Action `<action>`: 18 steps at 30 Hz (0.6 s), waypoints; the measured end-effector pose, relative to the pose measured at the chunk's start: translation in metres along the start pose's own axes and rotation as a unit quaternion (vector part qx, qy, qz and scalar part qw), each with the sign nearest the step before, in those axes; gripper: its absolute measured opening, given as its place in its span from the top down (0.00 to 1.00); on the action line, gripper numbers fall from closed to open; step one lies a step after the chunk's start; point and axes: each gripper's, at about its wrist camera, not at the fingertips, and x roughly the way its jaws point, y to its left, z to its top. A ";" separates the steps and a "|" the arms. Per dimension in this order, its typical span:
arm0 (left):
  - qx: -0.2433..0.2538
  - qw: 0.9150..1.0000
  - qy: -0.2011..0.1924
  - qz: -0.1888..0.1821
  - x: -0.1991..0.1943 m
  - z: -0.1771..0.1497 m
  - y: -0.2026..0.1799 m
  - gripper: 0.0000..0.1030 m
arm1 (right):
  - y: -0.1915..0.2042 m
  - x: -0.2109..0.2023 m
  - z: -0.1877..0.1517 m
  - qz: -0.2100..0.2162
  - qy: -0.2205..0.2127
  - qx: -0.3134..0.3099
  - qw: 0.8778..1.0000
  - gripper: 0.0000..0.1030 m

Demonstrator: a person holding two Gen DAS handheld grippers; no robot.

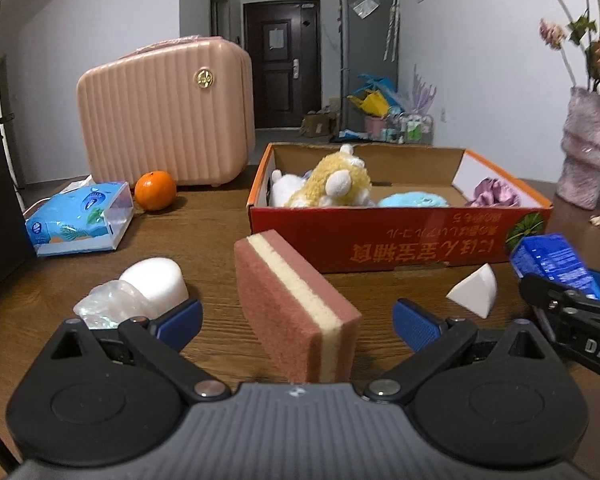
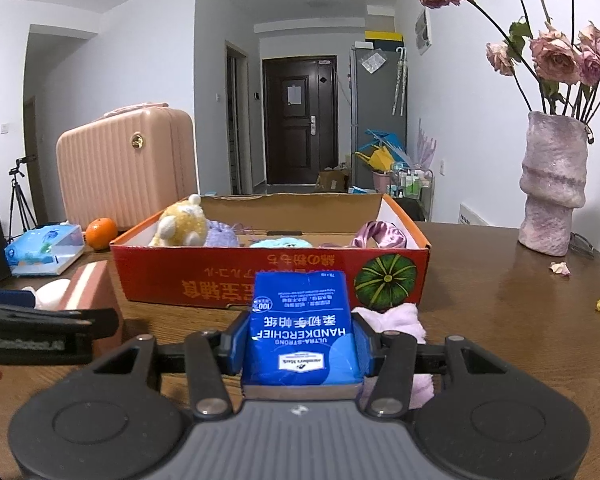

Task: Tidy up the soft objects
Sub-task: 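Grasp the pink-and-cream sponge with the left tool while the right tool holds the pack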

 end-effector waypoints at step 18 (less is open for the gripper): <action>-0.003 0.998 0.055 -0.005 0.042 0.002 0.032 0.62 | 0.004 0.004 -0.004 0.008 0.009 -0.007 1.000 0.51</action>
